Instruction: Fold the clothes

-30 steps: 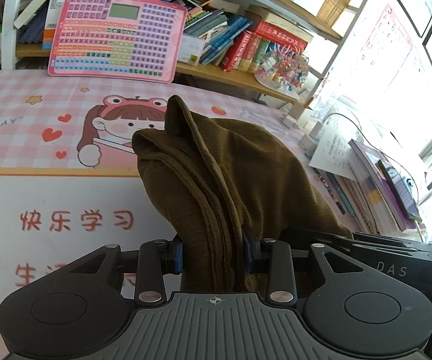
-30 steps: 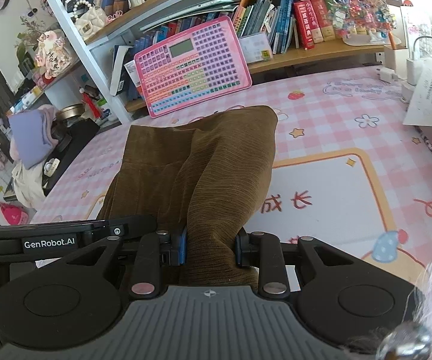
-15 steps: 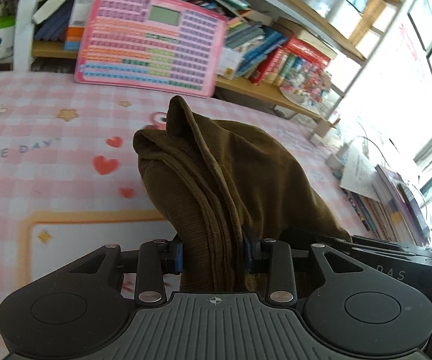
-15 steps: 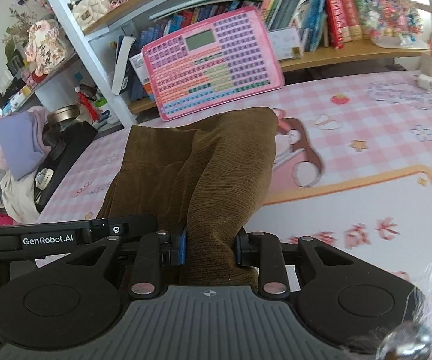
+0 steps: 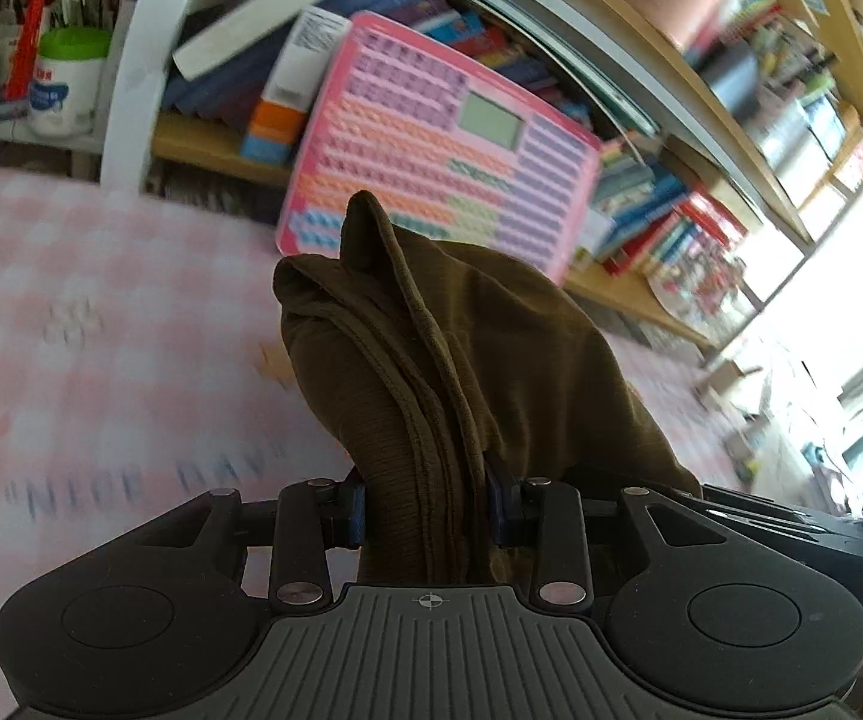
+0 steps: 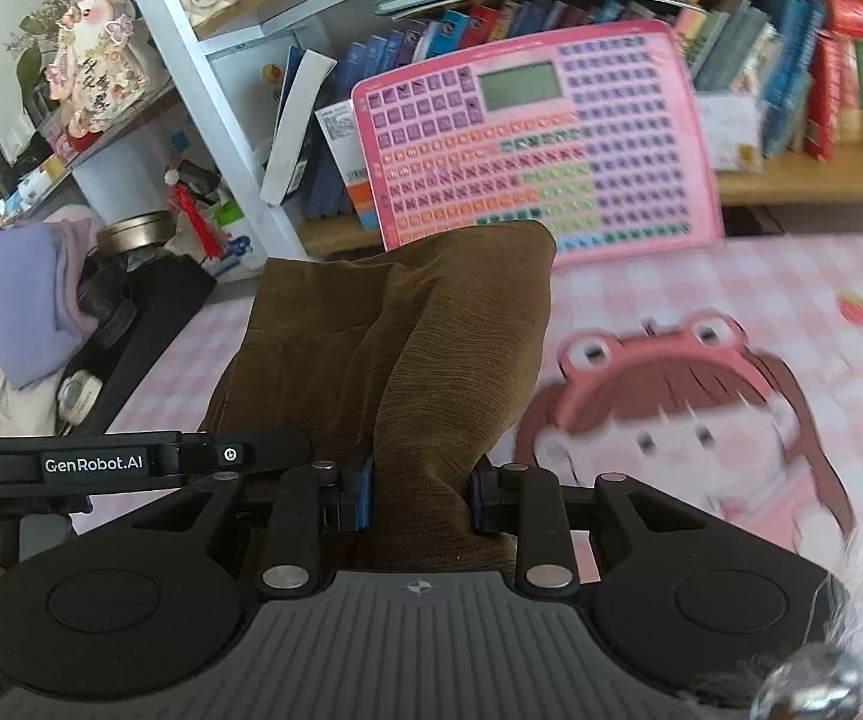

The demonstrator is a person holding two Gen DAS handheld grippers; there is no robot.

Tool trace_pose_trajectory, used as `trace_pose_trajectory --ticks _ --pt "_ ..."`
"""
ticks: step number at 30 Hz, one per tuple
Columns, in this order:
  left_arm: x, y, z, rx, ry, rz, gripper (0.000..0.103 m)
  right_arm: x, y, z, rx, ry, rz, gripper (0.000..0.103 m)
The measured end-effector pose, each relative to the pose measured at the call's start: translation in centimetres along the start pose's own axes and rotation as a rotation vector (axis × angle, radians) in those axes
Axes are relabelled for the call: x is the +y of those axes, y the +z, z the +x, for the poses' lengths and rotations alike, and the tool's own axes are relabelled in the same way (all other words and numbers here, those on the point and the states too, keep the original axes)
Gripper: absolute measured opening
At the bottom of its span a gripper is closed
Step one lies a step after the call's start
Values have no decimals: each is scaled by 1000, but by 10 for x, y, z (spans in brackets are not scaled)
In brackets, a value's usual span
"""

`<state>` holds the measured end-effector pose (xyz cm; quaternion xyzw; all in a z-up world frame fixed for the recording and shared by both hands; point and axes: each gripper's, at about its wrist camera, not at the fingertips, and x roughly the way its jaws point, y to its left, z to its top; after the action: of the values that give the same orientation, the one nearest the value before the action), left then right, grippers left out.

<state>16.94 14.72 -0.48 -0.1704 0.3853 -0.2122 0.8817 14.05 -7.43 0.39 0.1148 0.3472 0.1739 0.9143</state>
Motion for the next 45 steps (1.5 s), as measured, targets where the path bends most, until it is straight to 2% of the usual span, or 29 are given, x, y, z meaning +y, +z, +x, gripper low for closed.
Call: trace_pose_trajectory --ticks 8,11,15,17,20,22,23,30,36,41,45 --pt "38 41 37 -19 6 6 34 -7 30 61 -27 4 -1 26" --pt "46 42 52 -10 6 -3 34 -12 30 78 -24 -4 7 26" --pt "60 34 72 34 31 -24 41 -25 21 102 29 -40 54 32" --pt "66 29 78 49 32 -20 43 -33 16 106 32 -30 102 34" --pt "68 27 78 45 16 -21 43 -37 16 107 31 -20 120 36" --pt "69 26 78 46 11 -24 44 -39 16 107 32 -24 123 40" --pt "69 26 77 45 13 -22 44 -38 17 106 34 -34 122 46" --pt "57 27 61 15 80 52 52 -35 21 88 27 -115 87 63" --pt "45 15 26 -67 155 42 59 -24 15 60 -6 -184 20 69" --pt "27 -4 4 -95 209 36 61 -19 5 37 -20 -186 -19 70" --pt "8 -24 -10 -105 247 40 65 -15 -4 22 -10 -177 -41 75"
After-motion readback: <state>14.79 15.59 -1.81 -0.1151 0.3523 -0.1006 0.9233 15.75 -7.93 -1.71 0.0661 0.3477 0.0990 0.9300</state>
